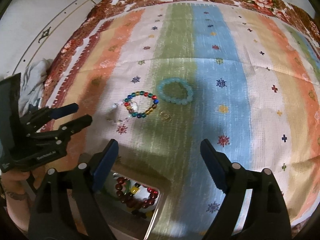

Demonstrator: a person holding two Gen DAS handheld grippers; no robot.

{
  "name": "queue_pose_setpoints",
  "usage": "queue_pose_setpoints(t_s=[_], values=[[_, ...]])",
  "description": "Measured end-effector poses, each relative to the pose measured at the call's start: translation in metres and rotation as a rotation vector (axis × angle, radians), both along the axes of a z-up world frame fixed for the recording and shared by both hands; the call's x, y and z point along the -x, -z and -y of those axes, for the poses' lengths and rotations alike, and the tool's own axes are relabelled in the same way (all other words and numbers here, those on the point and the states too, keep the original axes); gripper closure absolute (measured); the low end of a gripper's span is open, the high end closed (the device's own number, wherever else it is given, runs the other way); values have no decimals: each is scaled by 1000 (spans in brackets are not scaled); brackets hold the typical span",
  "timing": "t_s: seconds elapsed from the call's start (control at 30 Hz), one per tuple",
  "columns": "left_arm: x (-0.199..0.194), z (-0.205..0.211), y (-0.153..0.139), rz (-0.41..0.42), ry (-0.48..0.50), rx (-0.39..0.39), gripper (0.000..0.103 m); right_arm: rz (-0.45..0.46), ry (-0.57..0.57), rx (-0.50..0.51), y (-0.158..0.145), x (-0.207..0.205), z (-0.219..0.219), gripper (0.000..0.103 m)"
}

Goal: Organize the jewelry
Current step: 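Withdraw both open tools from the box toward the remaining bracelets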

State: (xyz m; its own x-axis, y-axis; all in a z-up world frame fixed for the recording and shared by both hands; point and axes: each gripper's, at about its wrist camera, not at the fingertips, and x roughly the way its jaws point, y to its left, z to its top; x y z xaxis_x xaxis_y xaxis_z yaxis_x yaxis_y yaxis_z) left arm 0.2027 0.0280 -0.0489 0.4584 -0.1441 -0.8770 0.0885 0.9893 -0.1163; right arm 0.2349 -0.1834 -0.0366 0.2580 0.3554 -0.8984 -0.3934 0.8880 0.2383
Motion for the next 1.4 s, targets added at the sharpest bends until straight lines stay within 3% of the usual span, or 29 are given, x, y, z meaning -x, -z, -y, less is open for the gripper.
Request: queue_pose_setpoints(t_s=[0.6, 1.07, 1.2, 1.3, 1.4], values=[[-26, -9, 15, -40, -12, -37, 25, -22, -7, 97, 25, -30, -16, 12], [-40, -14, 32, -80, -12, -75, 25, -57, -16, 138, 46, -48, -25, 11], [-44, -15, 37, -94, -13, -73, 28, -69, -22, 129, 50, -52, -28, 11], [-46, -13, 41, -113, 5, -73, 43, -73, -35, 138, 53, -53, -32, 12], [-47, -11, 46, -125, 17, -81, 48, -82, -50, 138, 56, -52, -36, 20]])
